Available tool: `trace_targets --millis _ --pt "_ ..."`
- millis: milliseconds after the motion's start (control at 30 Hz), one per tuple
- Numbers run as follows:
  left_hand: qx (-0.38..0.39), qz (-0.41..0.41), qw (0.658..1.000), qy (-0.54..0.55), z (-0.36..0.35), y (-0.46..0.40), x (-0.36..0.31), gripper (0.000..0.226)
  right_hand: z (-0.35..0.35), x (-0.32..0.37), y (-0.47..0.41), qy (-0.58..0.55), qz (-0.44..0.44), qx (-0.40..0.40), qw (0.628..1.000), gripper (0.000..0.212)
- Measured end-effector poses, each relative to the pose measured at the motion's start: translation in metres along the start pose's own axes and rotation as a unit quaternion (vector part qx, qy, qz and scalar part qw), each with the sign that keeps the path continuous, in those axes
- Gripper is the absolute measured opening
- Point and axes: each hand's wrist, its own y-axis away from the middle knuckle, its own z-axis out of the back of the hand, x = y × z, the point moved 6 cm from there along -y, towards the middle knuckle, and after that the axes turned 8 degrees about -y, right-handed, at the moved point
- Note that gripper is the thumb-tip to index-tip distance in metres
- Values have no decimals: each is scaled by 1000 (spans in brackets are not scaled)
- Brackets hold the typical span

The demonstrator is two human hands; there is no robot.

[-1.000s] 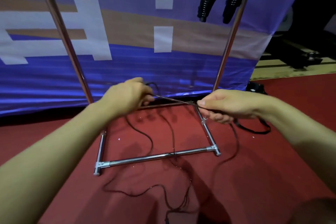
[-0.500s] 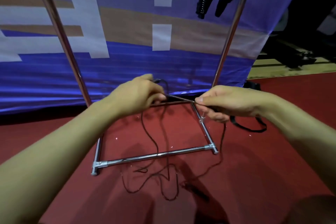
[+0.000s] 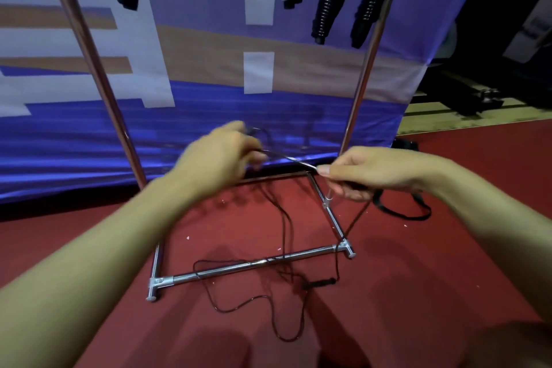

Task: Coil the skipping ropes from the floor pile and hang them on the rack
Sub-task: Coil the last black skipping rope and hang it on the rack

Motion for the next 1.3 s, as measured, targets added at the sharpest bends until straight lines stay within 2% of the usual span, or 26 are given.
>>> trace_targets --millis 67,100,200,233,267,367,467,533,600,667,700,800,833,867,933,1067,1200,1300 --pt "14 76 997 -24 2 5 42 18 7 -13 7 37 -37 1 999 51" --pt "35 94 995 -25 0 11 50 24 8 -17 8 37 -37 -1 999 50" --pt "92 35 995 28 -11 20 16 74 -2 -11 3 13 9 -4 1000 47" --pt "97 5 994 52 -14 21 -5 77 -7 -6 -1 16 26 -3 1000 47" --pt "97 -27 992 73 -16 21 -26 70 -12 -1 -5 25 42 -3 999 46" --pt "82 -88 990 77 -20 18 -63 28 -20 11 -13 16 81 -18 996 46" --pt "28 -34 999 25 -10 5 -24 36 -10 0 -13 8 42 -26 999 49" --pt "13 36 999 -21 -1 5 17 33 -1 -26 -7 55 -49 14 997 51" --pt "33 73 996 -29 -5 13 42 25 -2 -51 -4 44 -115 54 991 48" --pt "51 62 997 8 -11 18 31 19 -6 -58 -6 -15 -104 65 992 47" --pt "57 50 997 21 -14 18 18 25 -9 -54 -7 -44 -81 71 993 47" --pt "70 55 996 -3 -19 7 -14 74 -14 -33 -12 -74 -19 79 994 48" --pt "77 43 996 -5 -21 5 -26 74 -16 -28 -15 -79 -12 79 994 48" --pt "86 15 996 13 -26 3 -38 62 -17 -24 -18 -81 -8 73 994 47" --pt "105 -37 993 49 -35 2 -57 21 -19 -18 -21 -66 7 53 996 46" --pt "88 -39 994 42 -30 -8 -43 40 -6 -21 -15 -47 35 37 998 48" --pt "84 14 995 53 -20 -3 3 38 9 -53 -17 -43 -2 11 999 47" --pt "88 34 993 71 -29 3 10 36 -8 -69 -28 -140 -5 20 990 45"
